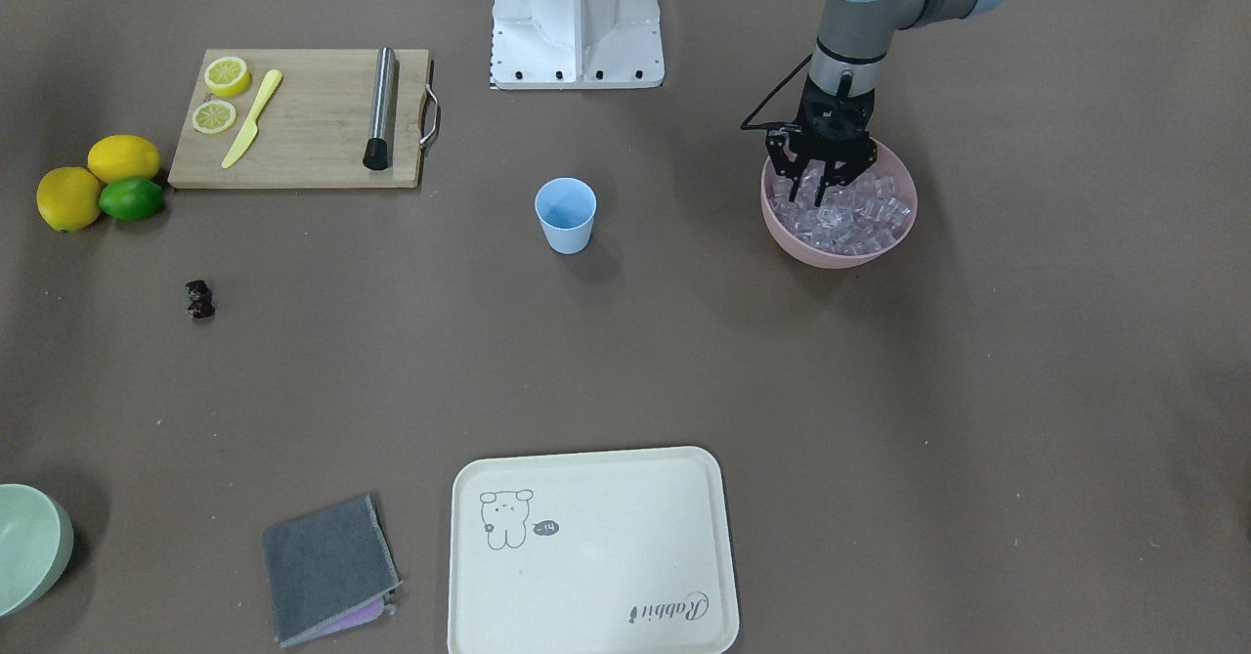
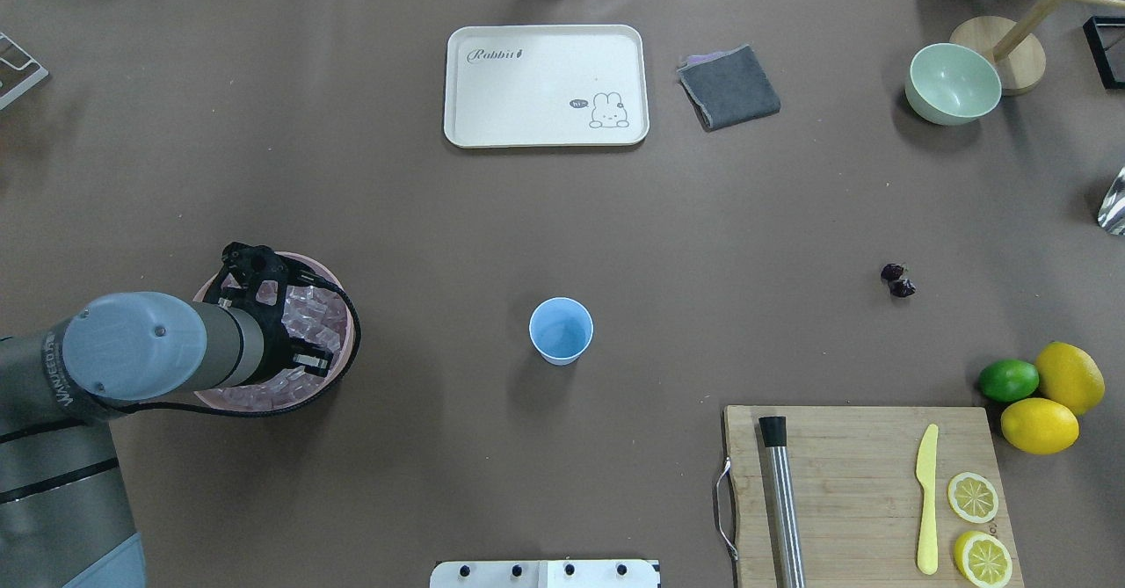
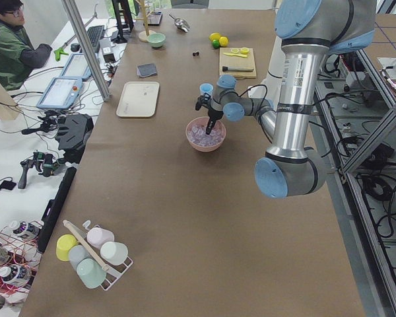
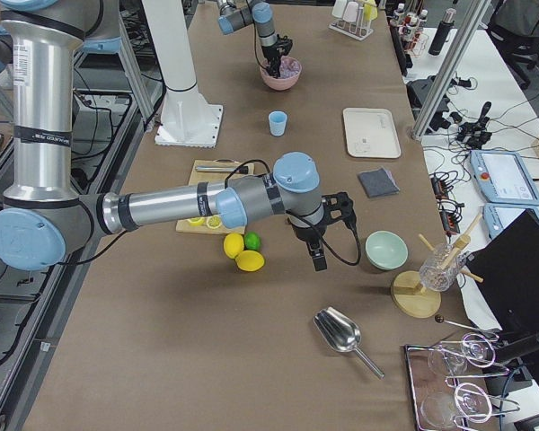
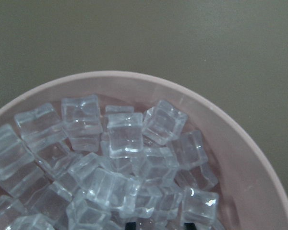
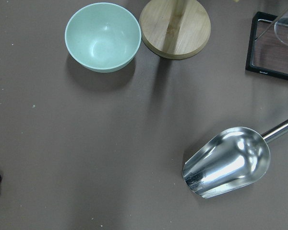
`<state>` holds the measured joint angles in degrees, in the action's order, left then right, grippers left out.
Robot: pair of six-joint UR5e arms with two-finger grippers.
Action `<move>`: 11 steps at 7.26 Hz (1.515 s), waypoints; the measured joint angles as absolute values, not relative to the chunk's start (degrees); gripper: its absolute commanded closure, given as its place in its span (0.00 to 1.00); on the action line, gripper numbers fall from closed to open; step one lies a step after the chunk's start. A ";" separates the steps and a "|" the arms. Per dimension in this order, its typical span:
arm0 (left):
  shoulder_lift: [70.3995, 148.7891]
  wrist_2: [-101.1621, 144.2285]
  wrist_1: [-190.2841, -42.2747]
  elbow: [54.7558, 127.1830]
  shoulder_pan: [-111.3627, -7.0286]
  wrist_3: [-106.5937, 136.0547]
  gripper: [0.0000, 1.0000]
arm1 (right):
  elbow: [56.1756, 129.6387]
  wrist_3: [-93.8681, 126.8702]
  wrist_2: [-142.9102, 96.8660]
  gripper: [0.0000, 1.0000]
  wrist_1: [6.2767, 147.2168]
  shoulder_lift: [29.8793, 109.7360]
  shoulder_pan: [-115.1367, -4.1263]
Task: Put ice and cherries in cup
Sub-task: 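Lower the left gripper into the ice and grasp an ice cube, then carry the ice cube with the left gripper over the blue cup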
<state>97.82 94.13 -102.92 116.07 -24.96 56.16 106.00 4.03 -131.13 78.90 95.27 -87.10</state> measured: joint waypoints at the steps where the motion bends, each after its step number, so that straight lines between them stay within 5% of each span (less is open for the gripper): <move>1: 97.82 94.13 -102.92 116.18 -24.99 56.16 1.00 | 106.00 4.01 -131.13 0.00 78.92 95.27 -87.10; 11: 104.20 97.66 -104.46 119.38 -30.53 58.40 1.00 | 106.00 4.04 -131.13 0.00 78.92 95.27 -87.10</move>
